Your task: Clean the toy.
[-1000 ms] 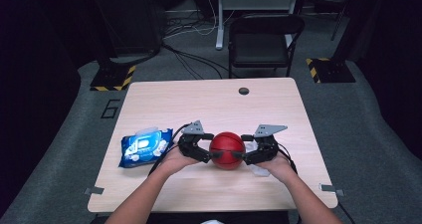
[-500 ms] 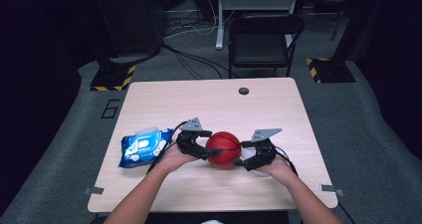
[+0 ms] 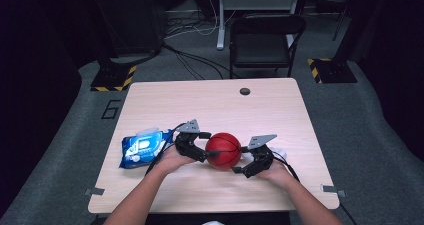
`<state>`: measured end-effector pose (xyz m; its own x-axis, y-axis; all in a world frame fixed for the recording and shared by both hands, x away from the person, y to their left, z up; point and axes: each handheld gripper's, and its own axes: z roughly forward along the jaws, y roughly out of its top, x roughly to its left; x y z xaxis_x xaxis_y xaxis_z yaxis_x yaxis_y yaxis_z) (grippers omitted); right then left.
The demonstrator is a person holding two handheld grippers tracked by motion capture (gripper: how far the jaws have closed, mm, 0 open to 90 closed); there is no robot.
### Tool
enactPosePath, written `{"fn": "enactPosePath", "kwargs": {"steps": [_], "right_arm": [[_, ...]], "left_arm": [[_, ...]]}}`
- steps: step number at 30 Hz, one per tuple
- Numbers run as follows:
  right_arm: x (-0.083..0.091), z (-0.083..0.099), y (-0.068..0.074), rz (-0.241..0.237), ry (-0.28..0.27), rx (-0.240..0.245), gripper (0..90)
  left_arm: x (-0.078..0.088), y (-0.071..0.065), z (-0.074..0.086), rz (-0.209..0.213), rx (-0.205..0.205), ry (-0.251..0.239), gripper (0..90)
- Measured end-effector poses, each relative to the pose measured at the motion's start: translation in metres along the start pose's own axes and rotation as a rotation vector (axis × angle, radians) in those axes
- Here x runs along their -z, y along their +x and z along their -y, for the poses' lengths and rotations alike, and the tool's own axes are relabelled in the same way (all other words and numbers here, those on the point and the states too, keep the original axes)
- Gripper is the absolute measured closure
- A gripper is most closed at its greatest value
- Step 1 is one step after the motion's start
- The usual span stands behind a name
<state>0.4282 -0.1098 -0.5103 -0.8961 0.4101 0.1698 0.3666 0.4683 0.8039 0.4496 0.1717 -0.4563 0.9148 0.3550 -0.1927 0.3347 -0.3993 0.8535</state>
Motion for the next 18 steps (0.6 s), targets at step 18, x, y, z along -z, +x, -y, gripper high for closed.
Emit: {"fn": "enactPosePath", "kwargs": {"steps": [18], "right_arm": [[0.026,-0.013,0.006,0.006,-0.166,0.012,22.0]], "left_arm": [[0.001,-0.003,0.0,0.002,-0.008,-0.004,12.2]]}}
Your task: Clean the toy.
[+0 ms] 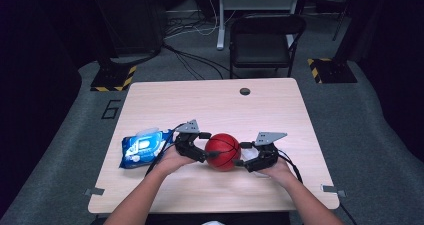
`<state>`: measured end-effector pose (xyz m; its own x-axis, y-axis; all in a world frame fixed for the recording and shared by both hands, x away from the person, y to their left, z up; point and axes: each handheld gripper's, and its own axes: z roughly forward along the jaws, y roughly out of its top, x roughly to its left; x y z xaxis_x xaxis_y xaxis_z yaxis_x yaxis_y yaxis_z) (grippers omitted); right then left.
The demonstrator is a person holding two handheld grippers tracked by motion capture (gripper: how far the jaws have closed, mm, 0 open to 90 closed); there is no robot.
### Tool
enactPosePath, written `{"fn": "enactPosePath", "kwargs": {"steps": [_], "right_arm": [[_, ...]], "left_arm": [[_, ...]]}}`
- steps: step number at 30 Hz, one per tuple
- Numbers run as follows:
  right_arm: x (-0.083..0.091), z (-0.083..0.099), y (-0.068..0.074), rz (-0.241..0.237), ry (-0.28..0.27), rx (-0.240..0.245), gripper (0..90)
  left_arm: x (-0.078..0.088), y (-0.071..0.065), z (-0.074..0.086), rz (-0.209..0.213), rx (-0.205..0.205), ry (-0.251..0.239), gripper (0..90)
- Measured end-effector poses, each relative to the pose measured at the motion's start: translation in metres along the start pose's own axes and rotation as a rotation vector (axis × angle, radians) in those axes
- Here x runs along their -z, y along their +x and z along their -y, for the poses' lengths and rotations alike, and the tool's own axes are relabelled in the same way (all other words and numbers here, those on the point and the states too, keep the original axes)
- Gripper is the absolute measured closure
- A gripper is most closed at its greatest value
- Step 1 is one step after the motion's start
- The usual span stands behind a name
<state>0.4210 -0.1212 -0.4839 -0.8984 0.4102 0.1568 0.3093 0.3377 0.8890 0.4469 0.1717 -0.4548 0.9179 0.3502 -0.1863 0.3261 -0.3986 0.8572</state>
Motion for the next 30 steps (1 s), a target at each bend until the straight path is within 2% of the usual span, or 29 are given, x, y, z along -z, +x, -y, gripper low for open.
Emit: {"fn": "enactPosePath", "kwargs": {"steps": [3,6,7,9,10,14,20,26,29,30], "right_arm": [[-0.002,-0.002,-0.001,-0.004,0.007,0.004,19.0],[-0.007,0.002,-0.002,-0.009,0.054,-0.001,15.1],[-0.007,0.002,-0.002,-0.009,0.054,-0.001,15.1],[-0.01,0.007,-0.004,-0.013,0.092,-0.004,14.1],[-0.016,0.012,-0.005,-0.022,0.13,-0.008,13.4],[-0.022,0.014,-0.006,-0.011,0.15,-0.004,11.8],[-0.028,0.017,-0.006,-0.004,0.179,0.0,10.1],[-0.028,0.015,-0.002,0.013,0.167,0.001,10.7],[-0.018,0.01,0.002,0.022,0.125,0.019,11.1],[-0.013,0.007,0.003,0.022,0.107,0.019,11.2]], "left_arm": [[0.002,0.002,0.002,-0.001,0.01,0.003,12.2],[0.004,0.005,0.006,0.0,0.025,-0.006,12.7],[0.004,0.005,0.006,0.0,0.025,-0.006,12.6],[0.005,0.007,0.008,0.0,0.037,-0.012,12.5],[0.005,0.007,0.009,-0.002,0.03,-0.011,11.7],[0.003,0.007,0.011,-0.003,0.024,0.005,9.2],[0.002,0.007,0.011,-0.007,0.019,-0.001,9.5],[0.004,0.005,0.009,0.0,0.023,-0.009,8.7],[0.007,0.005,0.007,0.015,0.038,-0.029,8.5],[0.01,0.004,0.006,0.033,0.046,-0.042,8.6]]}}
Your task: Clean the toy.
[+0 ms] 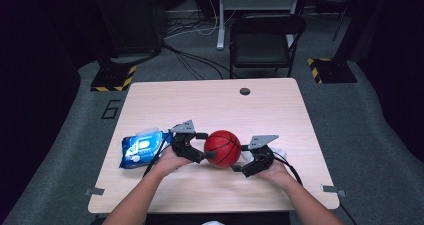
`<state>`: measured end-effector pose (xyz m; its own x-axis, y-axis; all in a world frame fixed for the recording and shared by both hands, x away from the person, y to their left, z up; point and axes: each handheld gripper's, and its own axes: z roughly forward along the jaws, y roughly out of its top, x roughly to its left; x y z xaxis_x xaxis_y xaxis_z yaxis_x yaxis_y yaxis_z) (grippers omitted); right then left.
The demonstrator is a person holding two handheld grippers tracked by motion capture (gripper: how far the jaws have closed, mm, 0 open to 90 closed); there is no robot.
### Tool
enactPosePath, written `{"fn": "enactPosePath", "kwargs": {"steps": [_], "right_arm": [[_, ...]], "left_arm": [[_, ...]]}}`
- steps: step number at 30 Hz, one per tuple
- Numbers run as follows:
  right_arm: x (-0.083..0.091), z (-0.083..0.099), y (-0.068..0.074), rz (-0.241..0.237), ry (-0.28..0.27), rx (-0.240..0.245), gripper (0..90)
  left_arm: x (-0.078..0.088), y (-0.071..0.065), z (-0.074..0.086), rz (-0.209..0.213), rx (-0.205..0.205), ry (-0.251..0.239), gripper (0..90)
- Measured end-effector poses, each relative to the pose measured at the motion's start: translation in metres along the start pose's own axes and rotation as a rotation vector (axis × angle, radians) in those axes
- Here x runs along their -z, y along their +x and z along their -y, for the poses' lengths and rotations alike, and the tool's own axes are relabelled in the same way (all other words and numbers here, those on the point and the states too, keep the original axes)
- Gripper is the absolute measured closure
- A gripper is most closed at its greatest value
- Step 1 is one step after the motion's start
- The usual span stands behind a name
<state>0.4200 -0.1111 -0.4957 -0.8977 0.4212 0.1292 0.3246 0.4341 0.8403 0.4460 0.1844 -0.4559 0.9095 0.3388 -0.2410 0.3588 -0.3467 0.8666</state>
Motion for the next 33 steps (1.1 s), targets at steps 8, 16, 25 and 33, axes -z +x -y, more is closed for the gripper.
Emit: {"fn": "enactPosePath", "kwargs": {"steps": [8,16,25,33], "right_arm": [[0.022,-0.005,0.003,-0.004,-0.079,0.008,18.2],[0.022,-0.009,0.005,0.005,-0.099,0.027,19.7],[0.016,-0.013,0.008,-0.001,-0.096,0.039,14.4],[0.003,0.006,0.0,-0.007,0.017,0.024,12.5]], "left_arm": [[-0.011,-0.006,0.011,0.004,-0.042,0.06,11.3],[-0.01,-0.009,0.011,-0.015,-0.058,0.047,12.4],[-0.008,-0.007,0.003,-0.031,-0.066,0.046,11.8],[-0.006,-0.006,0.005,-0.04,-0.07,0.057,12.4]]}}
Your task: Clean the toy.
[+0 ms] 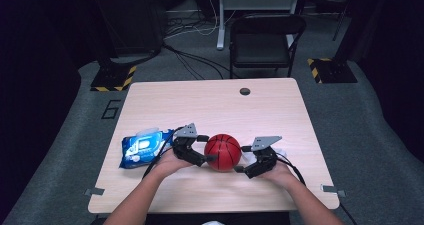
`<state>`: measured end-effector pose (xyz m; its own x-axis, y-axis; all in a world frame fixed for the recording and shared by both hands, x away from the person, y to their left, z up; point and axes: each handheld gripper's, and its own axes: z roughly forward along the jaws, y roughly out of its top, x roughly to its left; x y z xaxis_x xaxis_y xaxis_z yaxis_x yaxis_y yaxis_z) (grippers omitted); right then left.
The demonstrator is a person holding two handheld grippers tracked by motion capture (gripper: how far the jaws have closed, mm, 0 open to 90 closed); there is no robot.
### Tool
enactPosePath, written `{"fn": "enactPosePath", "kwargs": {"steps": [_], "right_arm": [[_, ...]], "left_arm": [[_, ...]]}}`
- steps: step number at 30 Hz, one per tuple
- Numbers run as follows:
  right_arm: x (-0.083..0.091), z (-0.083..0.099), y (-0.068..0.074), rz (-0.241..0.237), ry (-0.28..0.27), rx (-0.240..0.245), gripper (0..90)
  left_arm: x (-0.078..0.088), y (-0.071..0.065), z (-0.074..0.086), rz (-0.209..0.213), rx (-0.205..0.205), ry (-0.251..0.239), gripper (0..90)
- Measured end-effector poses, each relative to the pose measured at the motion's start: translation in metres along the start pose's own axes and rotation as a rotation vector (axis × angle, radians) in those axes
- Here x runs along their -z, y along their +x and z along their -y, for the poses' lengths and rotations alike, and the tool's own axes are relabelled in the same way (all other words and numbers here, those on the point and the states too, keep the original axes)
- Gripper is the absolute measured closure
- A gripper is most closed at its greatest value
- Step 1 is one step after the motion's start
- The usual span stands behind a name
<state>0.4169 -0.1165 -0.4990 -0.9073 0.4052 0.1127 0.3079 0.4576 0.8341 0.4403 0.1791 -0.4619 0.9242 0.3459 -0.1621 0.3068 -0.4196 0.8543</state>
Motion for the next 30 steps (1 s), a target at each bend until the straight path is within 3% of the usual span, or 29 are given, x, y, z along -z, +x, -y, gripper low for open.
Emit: {"fn": "enactPosePath", "kwargs": {"steps": [1,8,11,14,16,18,20,21,22,30], "right_arm": [[-0.005,0.002,0.0,0.001,0.022,-0.003,11.1],[-0.013,0.002,-0.003,0.001,0.039,-0.016,9.6],[-0.009,0.0,-0.003,-0.008,0.009,-0.03,11.8],[-0.004,-0.002,0.0,-0.002,-0.017,-0.031,12.2],[-0.002,-0.002,0.001,0.006,-0.022,-0.017,12.2],[0.01,-0.006,0.002,0.013,-0.073,-0.021,13.6],[0.014,-0.008,0.002,0.014,-0.097,-0.015,15.2],[0.018,-0.011,0.002,0.008,-0.127,-0.013,23.6],[0.023,-0.015,0.007,0.002,-0.157,0.029,23.3],[0.018,-0.016,0.011,0.027,-0.129,0.039,20.4]], "left_arm": [[0.0,0.0,0.001,-0.001,0.001,0.002,12.5],[0.0,0.002,0.002,-0.003,0.01,-0.002,11.9],[0.0,0.004,0.004,0.005,0.042,0.003,9.6],[0.0,0.004,0.005,0.015,0.043,-0.009,8.6],[-0.001,0.001,0.004,0.01,0.029,-0.004,8.4],[-0.001,-0.002,0.004,0.019,0.016,-0.012,8.8],[0.0,-0.003,0.004,0.027,-0.006,-0.013,17.7],[-0.002,-0.006,0.005,0.024,-0.024,-0.017,17.7],[-0.003,-0.009,0.003,0.02,-0.031,-0.012,13.8],[-0.001,-0.008,0.006,0.005,-0.019,-0.002,14.3]]}}
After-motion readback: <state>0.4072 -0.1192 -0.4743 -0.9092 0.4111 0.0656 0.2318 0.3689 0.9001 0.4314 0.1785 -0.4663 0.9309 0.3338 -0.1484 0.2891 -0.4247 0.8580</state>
